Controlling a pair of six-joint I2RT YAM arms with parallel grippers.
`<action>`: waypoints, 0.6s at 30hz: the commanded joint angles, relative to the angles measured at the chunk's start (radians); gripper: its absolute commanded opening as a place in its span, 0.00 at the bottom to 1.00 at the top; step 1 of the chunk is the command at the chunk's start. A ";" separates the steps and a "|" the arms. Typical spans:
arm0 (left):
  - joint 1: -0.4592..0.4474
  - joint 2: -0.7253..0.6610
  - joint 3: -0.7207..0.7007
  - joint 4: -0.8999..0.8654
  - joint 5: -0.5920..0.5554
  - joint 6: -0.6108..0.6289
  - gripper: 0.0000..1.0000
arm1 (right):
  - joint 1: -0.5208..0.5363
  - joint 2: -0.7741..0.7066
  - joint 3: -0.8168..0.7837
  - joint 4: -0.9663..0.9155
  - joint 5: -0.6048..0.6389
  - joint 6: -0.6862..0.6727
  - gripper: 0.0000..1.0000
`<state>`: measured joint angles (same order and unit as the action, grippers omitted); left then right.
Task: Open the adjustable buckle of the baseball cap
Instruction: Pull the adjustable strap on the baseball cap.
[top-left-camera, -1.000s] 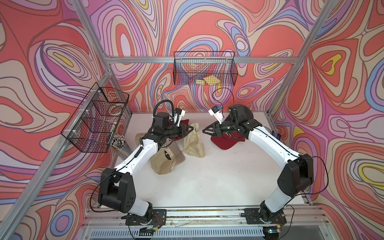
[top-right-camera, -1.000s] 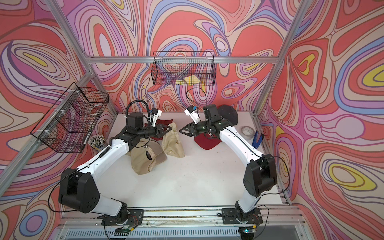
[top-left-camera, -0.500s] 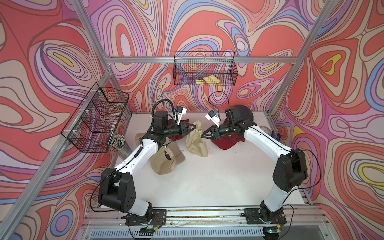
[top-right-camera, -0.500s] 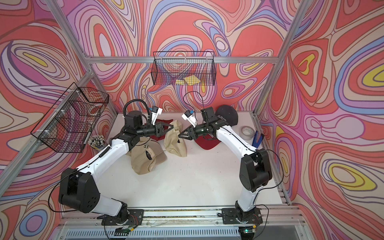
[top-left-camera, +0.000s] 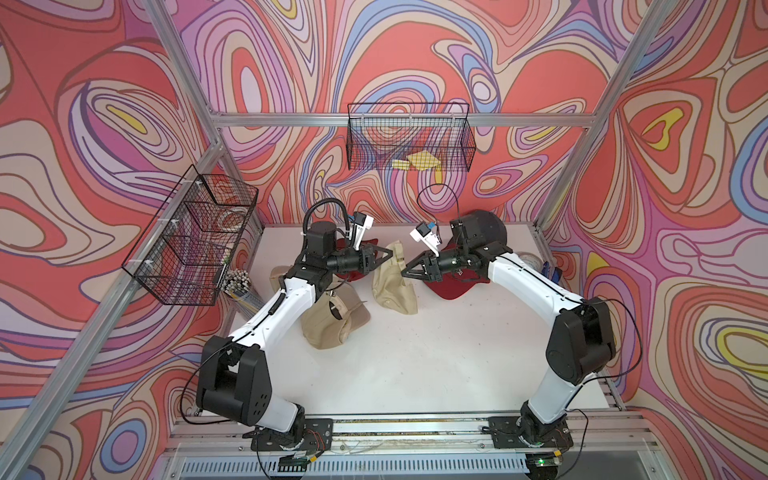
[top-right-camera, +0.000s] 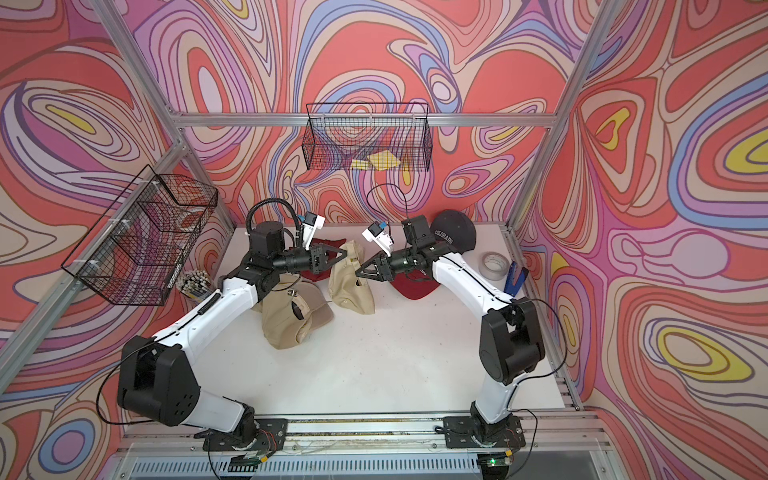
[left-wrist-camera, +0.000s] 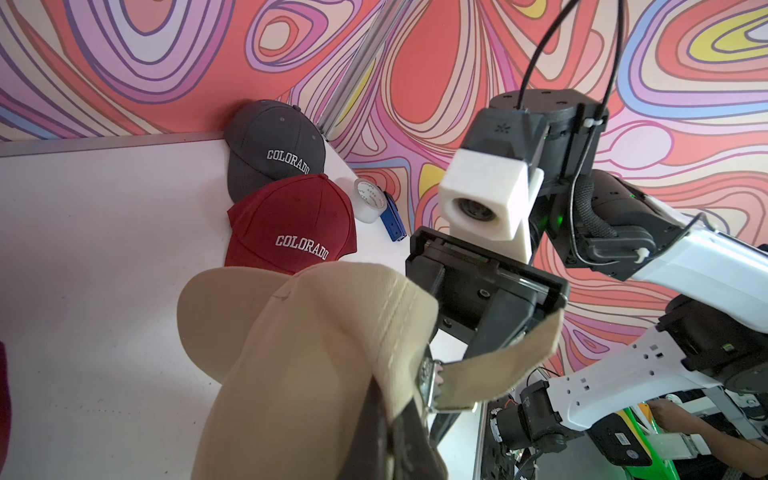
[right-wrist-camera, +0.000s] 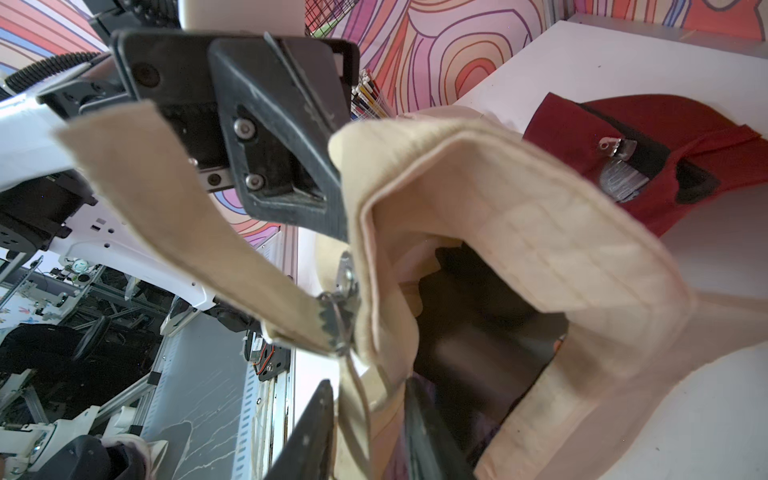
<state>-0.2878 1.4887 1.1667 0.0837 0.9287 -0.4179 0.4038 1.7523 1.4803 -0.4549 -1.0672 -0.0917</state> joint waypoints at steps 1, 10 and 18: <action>0.005 0.011 -0.003 0.061 0.040 -0.012 0.00 | 0.001 -0.037 -0.021 0.047 -0.026 0.009 0.31; 0.004 0.020 -0.002 0.060 0.047 -0.020 0.00 | 0.001 -0.055 -0.045 0.110 -0.026 0.040 0.33; 0.005 0.022 -0.002 0.061 0.046 -0.026 0.00 | 0.000 -0.070 -0.060 0.142 -0.035 0.053 0.25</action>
<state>-0.2878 1.5017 1.1667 0.1013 0.9508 -0.4316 0.4038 1.7161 1.4338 -0.3412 -1.0836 -0.0399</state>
